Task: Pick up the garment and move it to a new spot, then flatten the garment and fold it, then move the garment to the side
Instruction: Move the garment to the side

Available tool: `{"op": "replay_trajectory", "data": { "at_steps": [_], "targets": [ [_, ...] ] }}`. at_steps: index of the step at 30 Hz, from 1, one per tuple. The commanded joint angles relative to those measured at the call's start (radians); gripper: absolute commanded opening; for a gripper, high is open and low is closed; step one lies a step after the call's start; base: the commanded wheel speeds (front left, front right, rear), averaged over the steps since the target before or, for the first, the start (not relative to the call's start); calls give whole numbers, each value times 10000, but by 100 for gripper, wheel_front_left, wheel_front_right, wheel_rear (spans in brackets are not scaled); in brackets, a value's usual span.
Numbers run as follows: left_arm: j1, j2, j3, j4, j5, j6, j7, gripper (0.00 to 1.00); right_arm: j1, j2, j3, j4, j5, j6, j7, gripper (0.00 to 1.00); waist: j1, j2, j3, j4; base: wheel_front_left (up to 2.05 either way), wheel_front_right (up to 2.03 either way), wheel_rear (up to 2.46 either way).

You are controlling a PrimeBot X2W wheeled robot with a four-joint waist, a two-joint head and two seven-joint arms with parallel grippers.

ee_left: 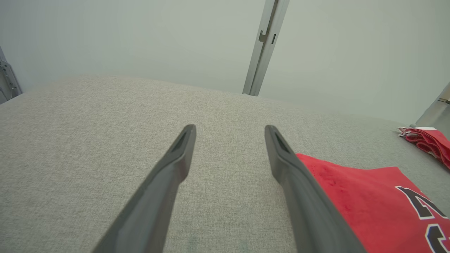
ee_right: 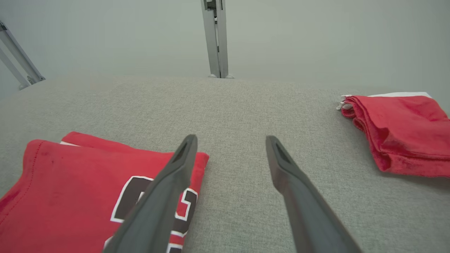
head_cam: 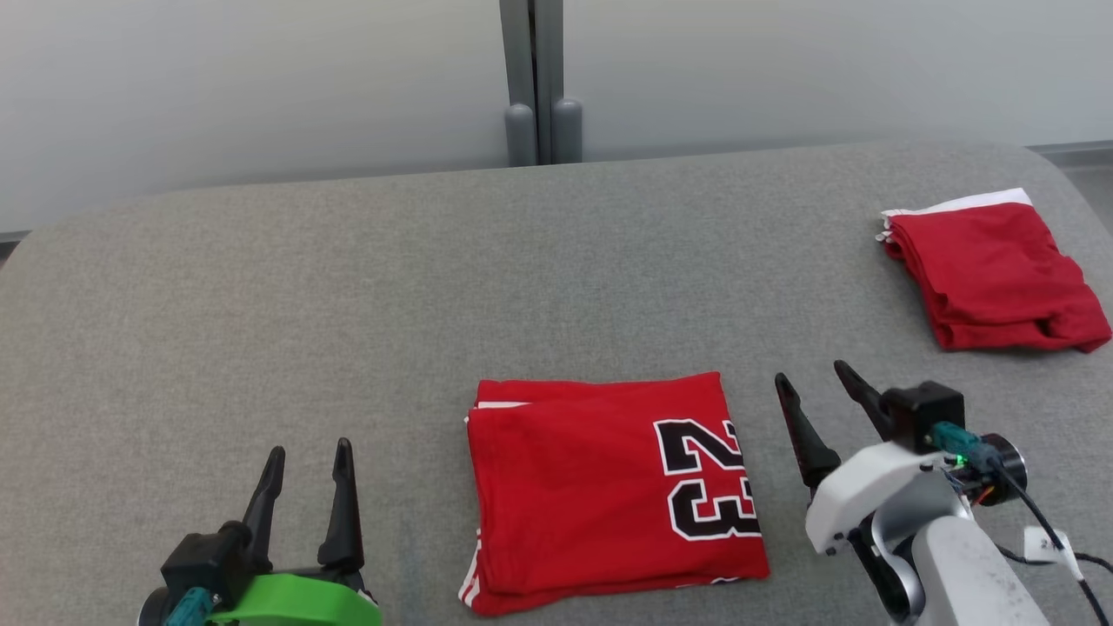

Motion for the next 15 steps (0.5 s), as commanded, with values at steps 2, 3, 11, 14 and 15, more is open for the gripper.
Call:
{"op": "replay_trajectory", "data": {
  "at_steps": [2, 3, 11, 14, 15],
  "targets": [
    [-197, -2, 22, -63, -20, -34, -1, 100, -375, -38, 111, -179, -153, -10, 752, 100, 0, 0, 125, 42, 0, 0, 0],
    [-210, -1, 16, -69, -53, -29, -1, 100, -491, -38, 171, -224, -198, -12, 1211, 100, 0, 0, 165, 66, 0, 0, 0],
    [-387, 2, -72, -44, -165, 50, -1, 100, -790, -334, 958, -246, 663, -12, 4081, 100, 0, 0, 422, 432, 0, 0, 0],
    [-414, 2, -39, -56, -176, 54, -1, 100, -651, -483, 1155, -149, 948, -12, 4540, 100, 0, 0, 496, 594, 0, 0, 0],
    [-418, 1, -27, -63, -179, 55, -1, 100, -598, -504, 1210, -110, 1068, -10, 4684, 100, 0, 0, 529, 652, 0, 0, 0]
  ]
}}
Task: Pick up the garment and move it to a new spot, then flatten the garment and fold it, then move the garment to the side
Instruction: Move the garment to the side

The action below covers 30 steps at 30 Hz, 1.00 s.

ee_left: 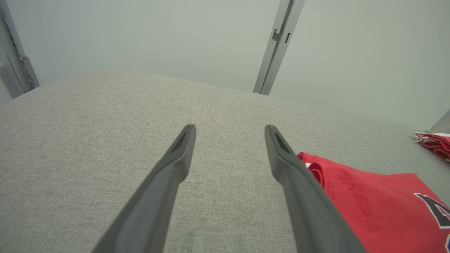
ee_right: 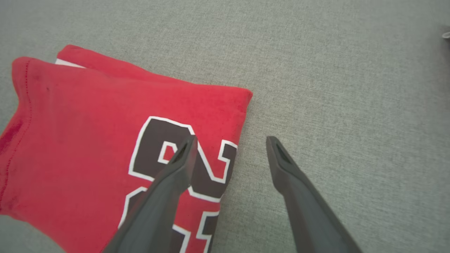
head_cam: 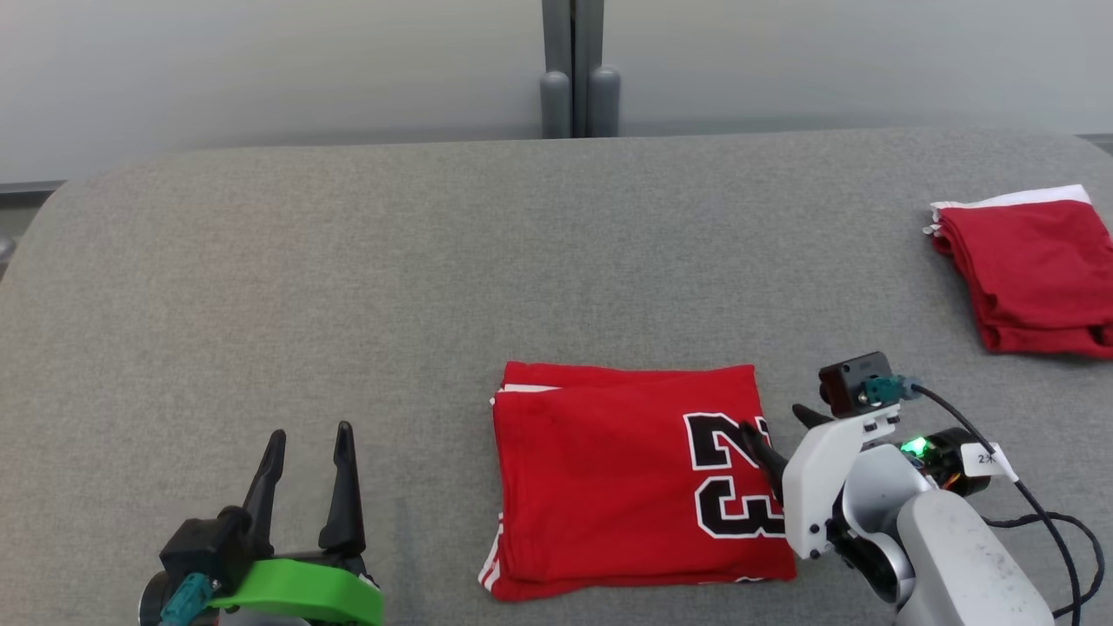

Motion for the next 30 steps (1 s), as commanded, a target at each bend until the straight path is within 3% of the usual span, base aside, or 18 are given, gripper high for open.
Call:
{"op": "replay_trajectory", "data": {
  "at_steps": [1, 8, 20, 21, 22, 25, 26, 30],
  "targets": [
    [-140, 9, 46, -29, -76, 13, -1, 100, 161, -12, 86, 64, 146, -14, 139, 100, 0, 0, 110, 153, 0, 0, 0],
    [-162, 8, 37, -39, -109, 9, -1, 100, 105, -27, 290, 687, 498, -12, 749, 100, 0, 0, 252, 362, 0, 0, 0],
    [-234, 8, -95, -18, -9, -1, 0, 100, -695, 281, 292, 2128, 245, -14, 226, 100, 0, 0, 460, 363, 0, 0, 0],
    [-256, 8, -97, -28, -3, -3, 0, 100, -785, 300, 304, 2249, 255, -14, 202, 91, 0, 0, 496, 347, 0, 0, 0],
    [-272, 8, -100, -33, 2, -4, 0, 100, -858, 303, 344, 2338, 232, -14, 177, 49, 0, 0, 524, 335, 0, 0, 0],
    [-316, 8, -94, -54, 13, -7, 0, 100, -1111, 269, 571, 2576, 102, -14, 66, 5, 0, 0, 630, 285, 0, 0, 0],
    [-311, 8, -76, -62, 14, -4, 0, 100, -1189, 252, 618, 2618, 115, -14, 6, 0, 0, 0, 659, 253, 0, 0, 0],
    [-326, 8, -24, -74, 59, -5, 0, 100, -1562, 27, 726, 2601, 197, -18, -347, 0, 0, 0, 775, -3, 0, 0, 0]
  ]
}}
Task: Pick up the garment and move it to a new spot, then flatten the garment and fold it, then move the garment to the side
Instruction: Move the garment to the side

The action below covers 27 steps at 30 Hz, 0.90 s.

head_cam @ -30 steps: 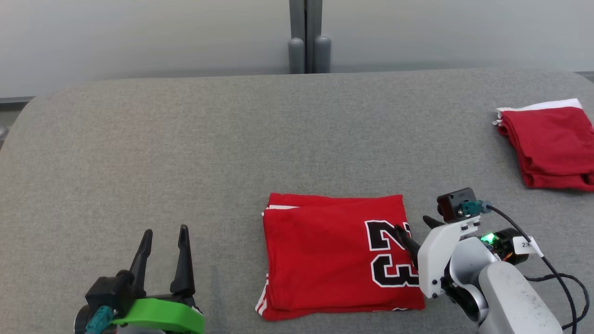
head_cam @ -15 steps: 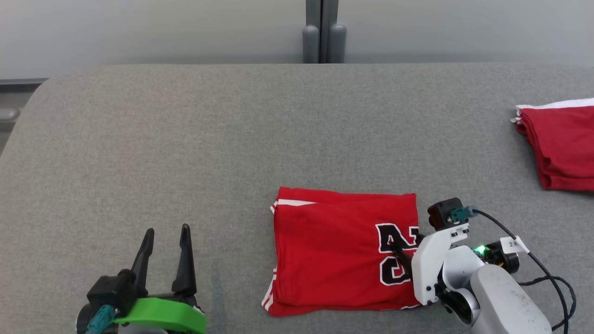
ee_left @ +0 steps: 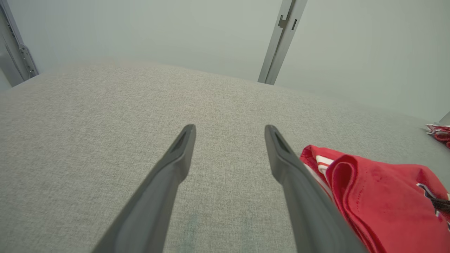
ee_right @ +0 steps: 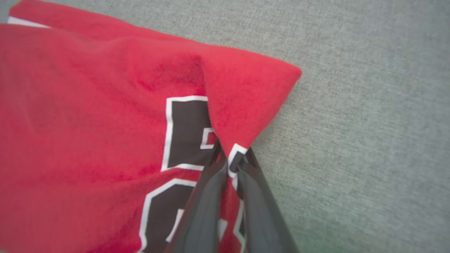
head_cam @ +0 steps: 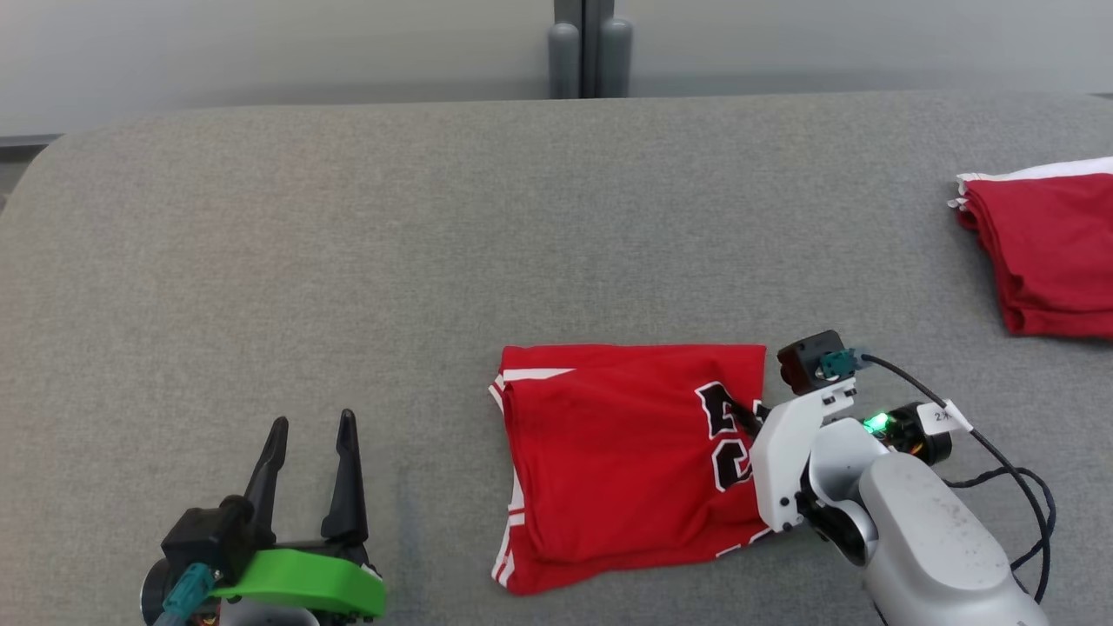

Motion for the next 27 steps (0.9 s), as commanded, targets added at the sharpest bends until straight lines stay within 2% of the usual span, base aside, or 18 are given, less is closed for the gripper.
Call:
{"op": "replay_trajectory", "data": {
  "at_steps": [1, 6, 15, 20, 27],
  "targets": [
    [-164, 8, 48, -40, 56, -9, 0, 100, -150, -266, 8, 68, 19, -26, -108, 0, 0, 0, 99, -259, 0, 0, 0],
    [-273, 9, 16, -184, 79, -25, 0, 100, -546, -756, -2, -171, -47, -24, -359, 0, 0, 0, 290, -954, 0, 0, 0],
    [-830, 11, -84, -473, 418, -64, 0, 100, -1312, -1738, -427, -705, -337, -23, -555, 0, 0, 0, 1174, -2977, 0, 0, 0],
    [-1262, 111, -259, -408, 627, -70, 0, 100, -1588, -1680, -838, -803, -386, -21, -757, 0, 0, 0, 1622, -3970, 0, 0, 0],
    [-1609, 254, -596, -256, 631, -76, 0, 100, -1711, -1443, -1190, -710, -563, -21, -1056, 0, 0, 0, 1759, -4457, 0, 0, 0]
  ]
}}
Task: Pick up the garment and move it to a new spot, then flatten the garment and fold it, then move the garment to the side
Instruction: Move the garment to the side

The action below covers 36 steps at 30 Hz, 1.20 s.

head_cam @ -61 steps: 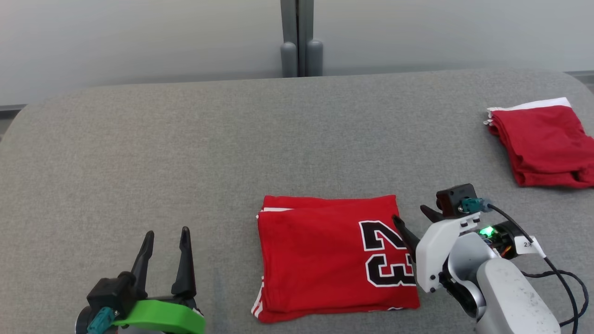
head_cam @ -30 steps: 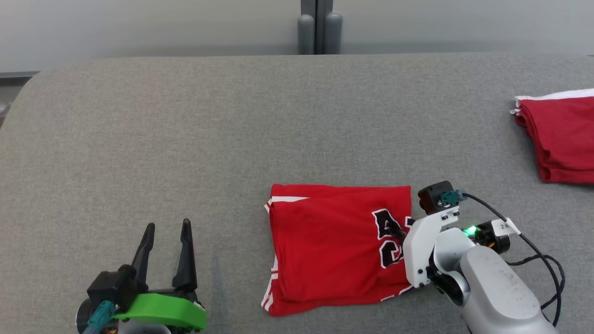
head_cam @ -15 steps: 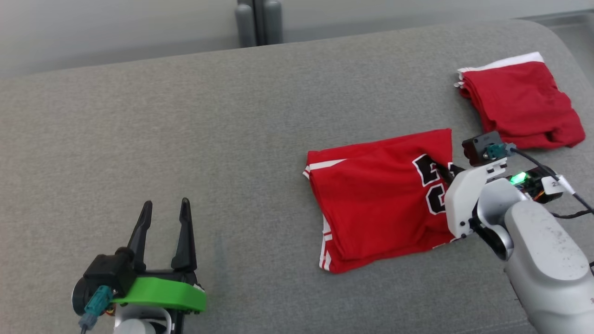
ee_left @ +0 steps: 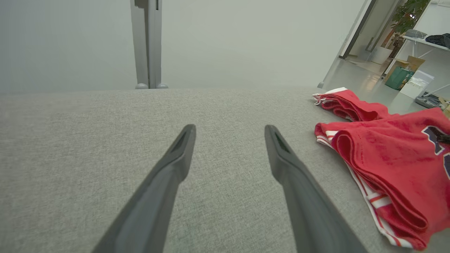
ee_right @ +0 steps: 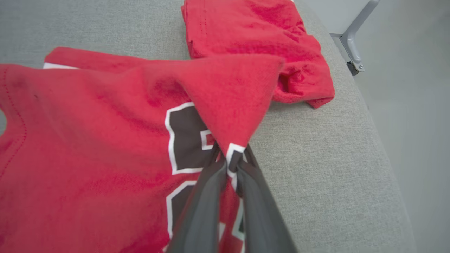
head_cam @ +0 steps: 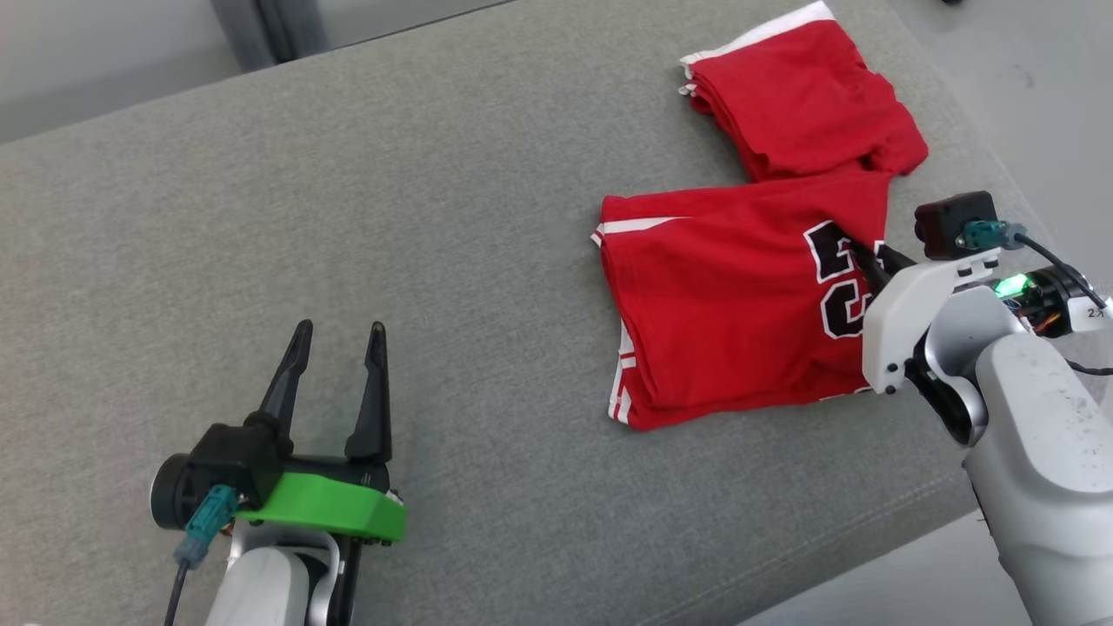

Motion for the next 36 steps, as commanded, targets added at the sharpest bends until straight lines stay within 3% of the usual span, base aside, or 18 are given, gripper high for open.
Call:
{"op": "replay_trajectory", "data": {
  "at_steps": [1, 14, 26, 31, 35, 36],
  "targets": [
    [-201, 145, -13, -2, -55, -22, 0, 100, -207, 59, -71, -16, -100, -17, -108, 0, -1, -1, 446, -519, 0, 0, 0],
    [-384, 234, -123, -201, -131, -24, 0, 100, -2140, 109, 313, -63, -327, -17, 93, 0, -1, -1, 807, 332, 0, 0, 0],
    [-596, 80, -216, -307, -181, -25, 0, 100, -4328, -1554, -321, 1202, -973, -17, 887, 0, -1, -1, 1369, 1610, 0, 0, 0],
    [-608, 41, -252, -346, -156, -25, 0, 100, -4536, -2150, -1248, 1681, -1458, -17, 1061, 0, -1, -1, 1582, 2045, 0, 0, 0],
    [-652, 32, -283, -380, -88, -26, 0, 100, -4426, -2172, -2060, 2032, -2007, -17, 961, 0, -1, -1, 1752, 2246, 0, 0, 0],
    [-669, 38, -301, -391, -68, -26, 0, 100, -4385, -2165, -2292, 2129, -2214, -17, 864, 9, -1, -1, 1799, 2282, 0, 0, 0]
  ]
}}
